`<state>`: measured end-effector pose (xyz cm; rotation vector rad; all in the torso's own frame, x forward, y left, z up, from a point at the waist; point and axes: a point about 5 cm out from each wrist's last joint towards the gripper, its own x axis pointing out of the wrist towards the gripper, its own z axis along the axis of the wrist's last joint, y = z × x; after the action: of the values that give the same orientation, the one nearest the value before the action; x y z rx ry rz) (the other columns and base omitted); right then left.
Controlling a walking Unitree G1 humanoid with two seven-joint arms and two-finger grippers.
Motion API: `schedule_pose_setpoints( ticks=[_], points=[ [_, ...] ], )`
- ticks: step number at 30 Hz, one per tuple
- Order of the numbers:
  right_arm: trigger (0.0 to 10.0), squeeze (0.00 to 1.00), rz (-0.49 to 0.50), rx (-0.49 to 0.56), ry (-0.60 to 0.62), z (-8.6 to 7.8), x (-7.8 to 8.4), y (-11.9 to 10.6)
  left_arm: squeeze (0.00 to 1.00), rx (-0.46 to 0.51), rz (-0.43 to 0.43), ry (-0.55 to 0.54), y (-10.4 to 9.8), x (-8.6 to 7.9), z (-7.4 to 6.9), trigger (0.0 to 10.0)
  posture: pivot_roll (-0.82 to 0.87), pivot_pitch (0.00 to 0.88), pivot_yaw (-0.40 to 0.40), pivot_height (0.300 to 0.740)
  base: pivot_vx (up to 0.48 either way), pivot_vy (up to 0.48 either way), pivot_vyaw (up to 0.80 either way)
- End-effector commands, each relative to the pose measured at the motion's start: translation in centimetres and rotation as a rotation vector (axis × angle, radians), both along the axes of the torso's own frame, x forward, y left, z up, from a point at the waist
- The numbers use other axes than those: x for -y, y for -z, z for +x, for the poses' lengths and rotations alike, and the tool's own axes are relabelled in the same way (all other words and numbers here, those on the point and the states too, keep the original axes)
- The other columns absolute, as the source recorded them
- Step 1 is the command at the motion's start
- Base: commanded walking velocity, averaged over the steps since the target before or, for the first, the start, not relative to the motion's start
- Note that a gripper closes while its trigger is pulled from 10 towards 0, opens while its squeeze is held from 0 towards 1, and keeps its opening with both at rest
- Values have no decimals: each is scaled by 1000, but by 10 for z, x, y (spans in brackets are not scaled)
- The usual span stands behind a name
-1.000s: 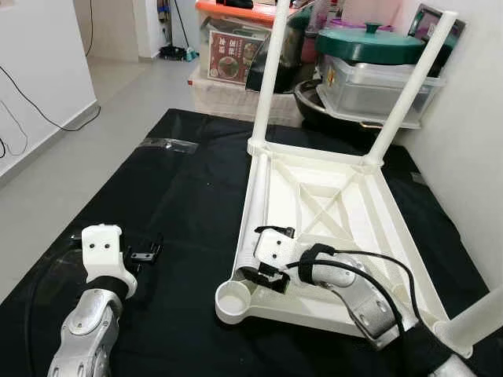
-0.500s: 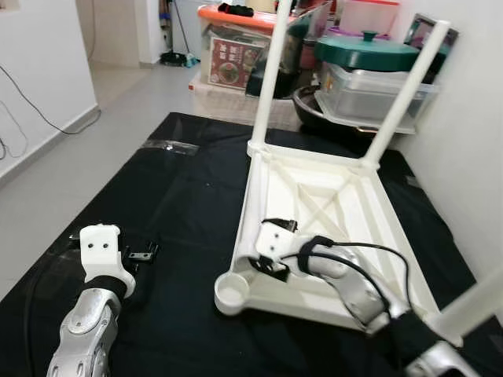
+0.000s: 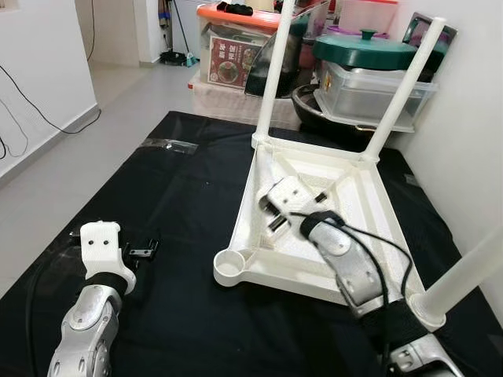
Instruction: Building children table
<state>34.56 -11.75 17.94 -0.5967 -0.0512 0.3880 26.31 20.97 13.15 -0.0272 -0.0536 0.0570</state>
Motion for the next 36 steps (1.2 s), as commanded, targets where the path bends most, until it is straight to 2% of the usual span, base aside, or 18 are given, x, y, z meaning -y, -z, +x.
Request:
schedule_pose_setpoints(
  ticks=[1,8,11,12,14,16,17,18,20,22,24,25,27,29,31,32,34,36],
  points=[
    [0,0,0,-83,-1,-2,0,17,0,-8,13,10,2,3,2,10000,131,0,-125,740,0,0,0],
    [0,0,24,-89,-16,-6,-7,22,0,-7,18,13,0,3,3,10000,143,0,-126,740,0,0,0],
    [0,0,50,-70,-11,-5,-4,18,0,-8,21,5,-1,0,2,10000,150,0,-129,740,0,0,0],
    [0,0,86,-43,-28,-3,4,9,0,-9,22,-6,-1,-3,1,10000,150,0,-126,740,0,0,0],
    [0,0,86,-43,-28,-3,4,9,0,-9,22,-6,-1,-3,1,10000,150,0,-126,740,0,0,0],
    [0,0,175,-19,-69,-1,18,-9,0,-10,22,-20,-2,-7,-1,10000,147,0,-124,740,0,0,0],
    [0,0,175,-19,-69,-1,18,-9,0,-10,22,-20,-2,-7,-1,10000,147,0,-124,740,0,0,0],
    [0,0,223,-8,-134,-1,27,-25,0,-6,14,-25,-3,-9,0,10000,145,0,-116,740,0,0,0],
    [0,0,223,-8,-134,-1,27,-25,0,-6,14,-25,-3,-9,0,10000,145,0,-116,740,0,0,0],
    [0,0,278,40,-228,-1,47,-54,0,9,-13,-27,-6,-11,4,10000,135,0,-104,740,0,0,0],
    [0,0,278,40,-228,-1,47,-54,0,9,-13,-27,-6,-11,4,10000,135,0,-104,740,0,0,0],
    [0,0,290,68,-263,-4,56,-66,0,19,-29,-23,-9,-11,6,10000,136,0,-103,740,0,0,0],
    [0,0,290,68,-263,-4,56,-66,0,19,-29,-23,-9,-11,6,10000,136,0,-103,740,0,0,0],
    [0,0,313,97,-286,-6,64,-76,0,31,-51,-23,-12,-11,7,10000,139,0,-103,740,0,0,0],
    [0,0,390,148,-305,-10,76,-91,0,59,-122,-34,-17,-14,8,10000,139,0,-107,740,0,0,0],
    [0,0,390,148,-305,-10,76,-91,0,59,-122,-34,-17,-14,8,10000,139,0,-107,740,0,0,0],
    [0,0,498,170,-330,-10,77,-96,0,78,-194,-40,-20,-15,7,10000,135,0,-107,740,0,0,0],
    [0,0,498,170,-330,-10,77,-96,0,78,-194,-40,-20,-15,7,10000,135,0,-107,740,0,0,0]
  ],
)
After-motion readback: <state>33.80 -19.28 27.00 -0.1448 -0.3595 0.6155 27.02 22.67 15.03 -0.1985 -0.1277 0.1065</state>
